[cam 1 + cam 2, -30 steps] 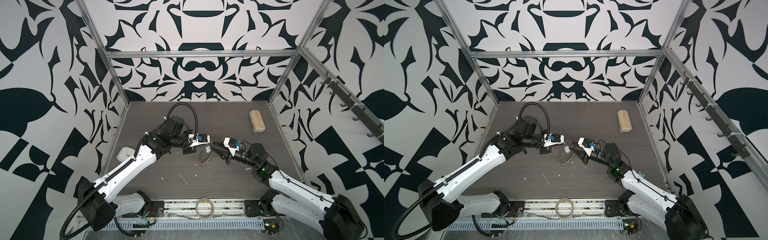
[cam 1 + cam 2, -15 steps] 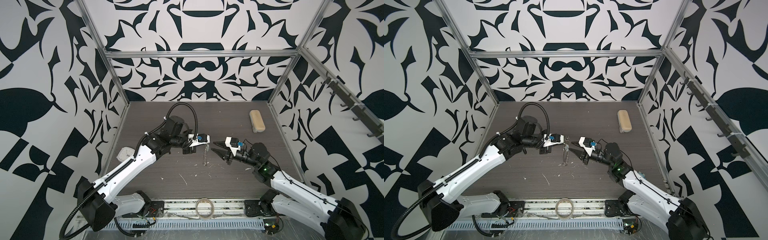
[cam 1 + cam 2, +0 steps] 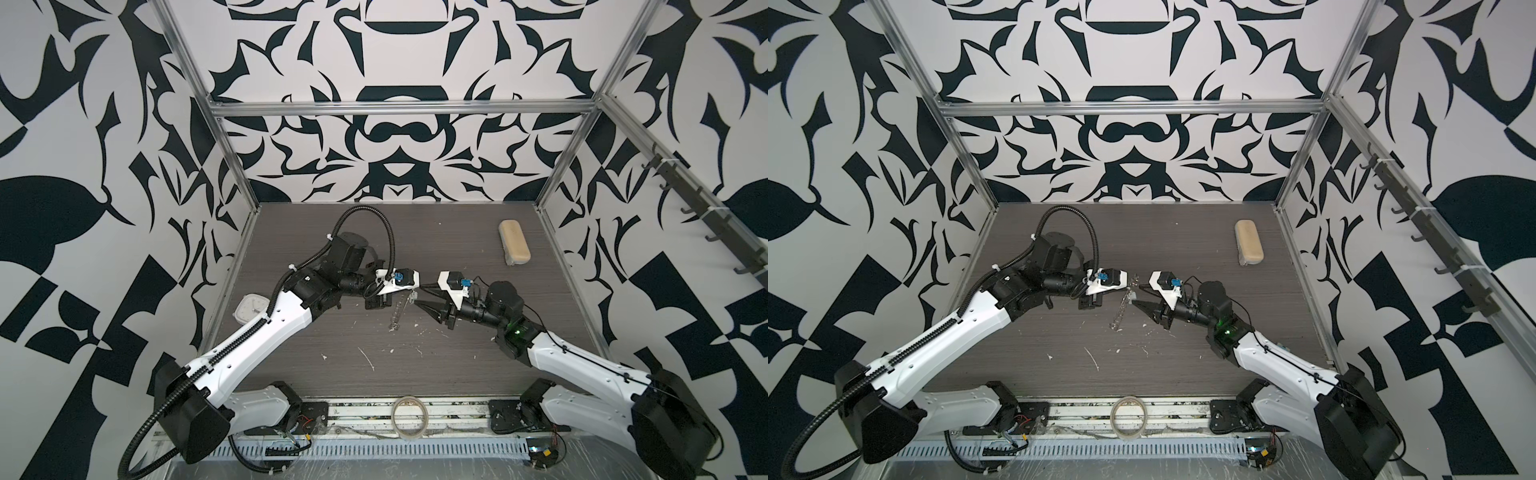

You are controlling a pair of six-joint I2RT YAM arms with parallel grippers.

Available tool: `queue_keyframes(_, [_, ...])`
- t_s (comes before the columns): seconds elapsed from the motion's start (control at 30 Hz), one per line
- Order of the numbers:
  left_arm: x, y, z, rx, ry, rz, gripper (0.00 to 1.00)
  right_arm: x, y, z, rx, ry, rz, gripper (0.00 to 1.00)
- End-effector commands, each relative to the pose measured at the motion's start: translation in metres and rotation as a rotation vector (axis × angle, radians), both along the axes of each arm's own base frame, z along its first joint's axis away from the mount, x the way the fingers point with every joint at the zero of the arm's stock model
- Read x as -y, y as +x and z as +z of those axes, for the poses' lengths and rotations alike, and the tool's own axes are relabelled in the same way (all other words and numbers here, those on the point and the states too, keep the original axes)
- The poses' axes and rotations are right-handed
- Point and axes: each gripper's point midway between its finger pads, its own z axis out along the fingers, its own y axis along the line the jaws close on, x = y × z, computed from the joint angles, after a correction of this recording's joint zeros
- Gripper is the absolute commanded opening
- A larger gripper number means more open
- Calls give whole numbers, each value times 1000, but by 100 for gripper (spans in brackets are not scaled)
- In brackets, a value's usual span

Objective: Remove the keys from the keyring

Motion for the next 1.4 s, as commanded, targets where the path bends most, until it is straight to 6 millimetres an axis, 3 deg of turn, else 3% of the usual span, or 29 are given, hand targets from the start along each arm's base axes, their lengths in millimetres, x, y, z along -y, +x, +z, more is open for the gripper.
queue_keyframes(0.0, [-1,-6,9,8,-32,-18,0,-7,-6,28,64,55,60,46])
queue_keyframes(0.2, [-2,-2,10,-11,-34,19,0,-14,-5,31,23,77,97,37])
queue_keyframes(0.3, [-3,1,7,-18,-27,38,0,-14,-4,32,20,68,91,22])
queue_keyframes(0.4, [-6,4,4,-20,-17,67,0,-9,-5,31,32,24,67,0])
queue_keyframes(0.8, [-8,8,-3,-69,-24,131,0,17,-12,19,75,-283,4,0])
queue_keyframes(1.03, [-6,6,-9,-111,-37,139,0,12,-16,17,-70,-376,79,0])
queue_keyframes(1.37, [-2,14,-18,-249,-54,233,0,54,-8,6,-198,-736,18,0])
